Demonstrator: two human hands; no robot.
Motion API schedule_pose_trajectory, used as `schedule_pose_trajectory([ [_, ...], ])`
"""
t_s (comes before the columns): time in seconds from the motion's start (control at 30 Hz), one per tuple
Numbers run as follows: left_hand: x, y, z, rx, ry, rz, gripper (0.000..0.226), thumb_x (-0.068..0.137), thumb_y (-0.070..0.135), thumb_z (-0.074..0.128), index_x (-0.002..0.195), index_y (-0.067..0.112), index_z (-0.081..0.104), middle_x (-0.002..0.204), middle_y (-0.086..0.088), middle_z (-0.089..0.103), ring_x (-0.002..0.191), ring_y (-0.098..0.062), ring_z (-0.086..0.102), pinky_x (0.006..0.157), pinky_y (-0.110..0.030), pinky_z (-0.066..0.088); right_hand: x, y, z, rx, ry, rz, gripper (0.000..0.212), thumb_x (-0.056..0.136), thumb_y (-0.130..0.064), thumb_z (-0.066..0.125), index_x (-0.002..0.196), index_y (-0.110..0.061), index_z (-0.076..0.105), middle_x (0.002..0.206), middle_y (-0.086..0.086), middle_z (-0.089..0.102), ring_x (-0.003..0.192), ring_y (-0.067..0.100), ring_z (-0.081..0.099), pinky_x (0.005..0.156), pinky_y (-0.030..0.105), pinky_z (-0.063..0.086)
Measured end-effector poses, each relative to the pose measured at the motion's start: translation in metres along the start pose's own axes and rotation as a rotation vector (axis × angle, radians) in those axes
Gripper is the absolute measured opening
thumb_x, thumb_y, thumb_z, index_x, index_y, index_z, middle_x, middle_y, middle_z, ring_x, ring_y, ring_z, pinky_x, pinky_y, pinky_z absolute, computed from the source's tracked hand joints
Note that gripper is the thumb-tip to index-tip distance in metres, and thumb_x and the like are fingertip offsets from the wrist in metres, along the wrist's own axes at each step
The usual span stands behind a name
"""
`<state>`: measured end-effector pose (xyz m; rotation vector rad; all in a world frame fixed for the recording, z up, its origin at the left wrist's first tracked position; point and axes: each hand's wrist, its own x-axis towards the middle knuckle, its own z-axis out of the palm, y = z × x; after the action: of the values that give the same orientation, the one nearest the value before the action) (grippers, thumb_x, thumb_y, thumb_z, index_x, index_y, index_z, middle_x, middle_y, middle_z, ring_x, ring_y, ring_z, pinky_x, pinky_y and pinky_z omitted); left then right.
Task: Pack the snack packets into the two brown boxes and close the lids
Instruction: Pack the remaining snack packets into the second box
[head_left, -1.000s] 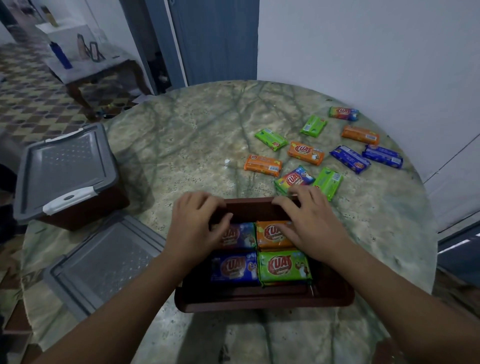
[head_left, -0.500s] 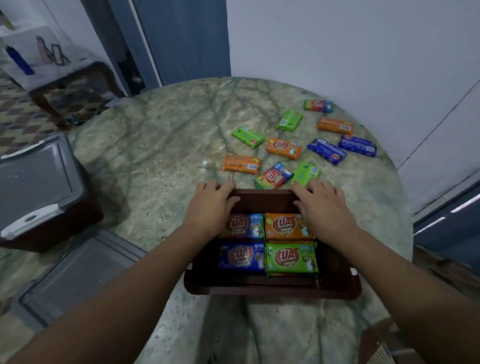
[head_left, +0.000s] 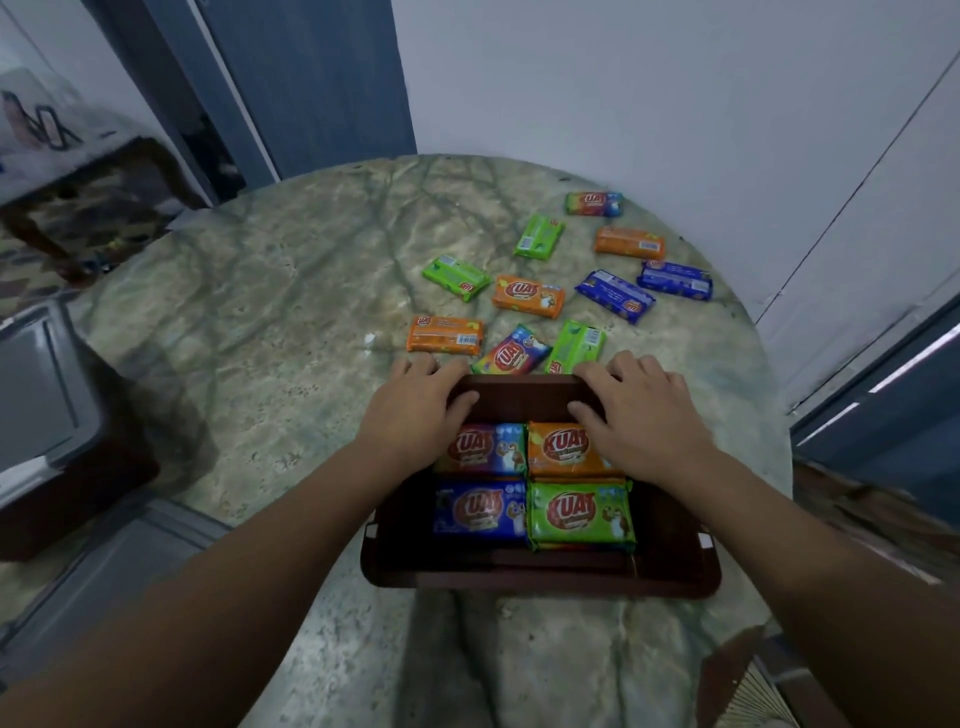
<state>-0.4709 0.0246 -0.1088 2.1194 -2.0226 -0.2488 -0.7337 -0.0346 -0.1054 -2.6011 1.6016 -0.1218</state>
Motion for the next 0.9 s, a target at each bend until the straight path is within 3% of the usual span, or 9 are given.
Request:
schedule_pose_trajectory([
  [0.13,0.028,0.009,-0.022,-0.070,-0.068,-0.040,0.055,0.095,0.068,0.033,0.074,0.023,0.056,0.076,0.002,0.059,0.080,-0.022,0.058,0.067,-0.037,0.047,0.018,-0.001,-0.026,0.141,-0.178,0.029,0.051,0.104,-0.059,0.018,0.109,-0.033,0.061,0.107,0.001,0.062,0.108,0.026,0.059,0.088,0.043,0.041],
  [0.2,0.049,0.021,-0.031,-0.112,-0.058,-0.050,0.056,0.098,0.063,0.034,0.068,0.020,0.053,0.068,0.002,0.054,0.073,-0.023,0.056,0.059,-0.034,0.036,0.038,-0.001,-0.037,0.310,-0.282,0.080,0.059,0.107,-0.058,0.018,0.104,-0.026,0.068,0.122,0.008,0.067,0.114,0.028,0.059,0.096,0.042,0.044],
  [0.27,0.071,0.035,-0.034,-0.097,-0.062,-0.036,0.046,0.100,0.056,0.040,0.073,0.022,0.056,0.074,0.000,0.056,0.078,-0.025,0.058,0.061,-0.034,0.033,0.061,0.002,-0.039,0.427,-0.326,0.097,0.046,0.110,-0.044,0.031,0.115,-0.023,0.072,0.135,0.010,0.063,0.119,0.026,0.057,0.094,0.035,0.042],
  [0.33,0.093,0.043,-0.028,-0.044,-0.108,-0.029,0.033,0.099,0.049,0.049,0.087,0.023,0.065,0.088,-0.003,0.064,0.090,-0.026,0.062,0.067,-0.034,0.041,0.083,0.007,-0.032,0.508,-0.379,0.143,0.024,0.104,-0.021,0.049,0.115,-0.028,0.070,0.134,0.009,0.063,0.112,0.021,0.058,0.084,0.030,0.041],
  [0.43,0.121,0.050,-0.008,0.034,-0.220,-0.065,0.033,0.095,0.046,0.058,0.116,0.022,0.067,0.114,-0.005,0.068,0.107,-0.026,0.061,0.080,-0.036,0.049,0.116,0.019,-0.011,0.381,-0.519,0.108,0.053,0.094,0.002,0.047,0.129,-0.034,0.065,0.156,0.008,0.045,0.132,0.026,0.050,0.093,0.030,0.043],
  [0.57,0.141,0.049,0.017,0.138,-0.306,-0.102,0.048,0.093,0.044,0.065,0.130,0.015,0.056,0.127,-0.014,0.061,0.115,-0.032,0.059,0.078,-0.035,0.041,0.138,0.026,0.003,0.035,-0.576,0.001,0.070,0.094,0.001,0.047,0.151,-0.040,0.044,0.157,0.014,0.040,0.139,0.034,0.042,0.104,0.040,0.043],
  [0.67,0.150,0.043,0.034,0.207,-0.373,-0.133,0.059,0.085,0.047,0.074,0.128,0.012,0.054,0.127,-0.016,0.060,0.114,-0.034,0.059,0.078,-0.036,0.043,0.142,0.031,0.007,-0.330,-0.501,-0.098,0.077,0.097,-0.011,0.055,0.156,-0.050,0.025,0.157,0.020,0.025,0.143,0.042,0.025,0.108,0.052,0.036],
  [0.83,0.155,0.040,0.050,0.256,-0.478,-0.185,0.082,0.076,0.052,0.082,0.140,0.013,0.049,0.134,-0.014,0.052,0.121,-0.033,0.057,0.094,-0.042,0.051,0.150,0.036,0.024,-0.404,-0.450,-0.197,0.082,0.093,-0.009,0.063,0.155,-0.048,0.026,0.161,0.020,0.017,0.148,0.042,0.016,0.114,0.057,0.033],
  [0.9,0.156,0.038,0.052,0.242,-0.462,-0.177,0.081,0.075,0.051,0.082,0.138,0.012,0.050,0.133,-0.015,0.051,0.119,-0.033,0.057,0.090,-0.039,0.050,0.154,0.033,0.029,-0.412,-0.425,-0.208,0.076,0.092,-0.013,0.065,0.152,-0.046,0.030,0.162,0.018,0.018,0.151,0.041,0.013,0.114,0.057,0.033],
])
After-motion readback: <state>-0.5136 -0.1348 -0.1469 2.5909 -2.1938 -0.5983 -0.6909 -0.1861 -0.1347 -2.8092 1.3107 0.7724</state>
